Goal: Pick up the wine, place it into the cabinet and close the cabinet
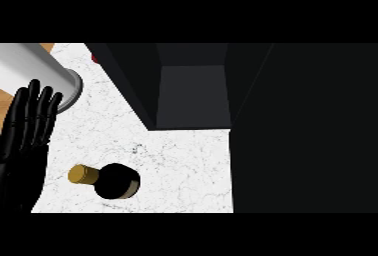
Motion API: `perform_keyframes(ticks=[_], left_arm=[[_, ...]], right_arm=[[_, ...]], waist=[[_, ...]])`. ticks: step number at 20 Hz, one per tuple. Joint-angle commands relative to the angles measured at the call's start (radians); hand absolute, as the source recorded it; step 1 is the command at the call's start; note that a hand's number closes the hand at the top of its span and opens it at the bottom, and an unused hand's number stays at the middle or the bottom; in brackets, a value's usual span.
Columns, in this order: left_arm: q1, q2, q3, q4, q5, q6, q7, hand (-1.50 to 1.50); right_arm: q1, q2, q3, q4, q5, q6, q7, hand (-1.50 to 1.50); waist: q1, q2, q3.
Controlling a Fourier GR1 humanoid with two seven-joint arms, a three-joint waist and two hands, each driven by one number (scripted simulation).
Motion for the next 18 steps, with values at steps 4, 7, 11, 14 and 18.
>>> perform_keyframes(ticks=[4,7,11,14,18], left_arm=[[-0.061,-0.055,-0.052,-0.012,-0.116,0.075,0.044,-1.50],[-0.024,-0.115,-0.036,0.064,0.149,0.126,0.097,-1.50],[-0.027,-0.117,-0.114,-0.020,0.170,0.218,0.201,-1.50],[-0.082,-0.118,-0.142,-0.003,0.151,0.276,0.215,-1.50],[-0.145,-0.119,-0.169,0.101,0.130,0.340,0.177,-1.50]], right_arm=[[0.050,-0.003,-0.008,-0.113,0.025,-0.001,0.026,-1.50],[0.158,-0.011,0.095,-0.083,-0.112,0.142,0.060,-1.50],[0.188,-0.013,0.153,-0.174,-0.111,0.143,0.142,-1.50],[0.205,-0.053,0.066,-0.220,-0.216,0.173,0.198,-1.50],[0.114,-0.042,0.076,-0.222,-0.200,0.146,0.260,-1.50]], waist=[[0.017,-0.016,0.000],[0.008,-0.011,-0.003],[0.017,-0.018,-0.001],[0.014,-0.017,0.000],[0.018,-0.015,-0.001]])
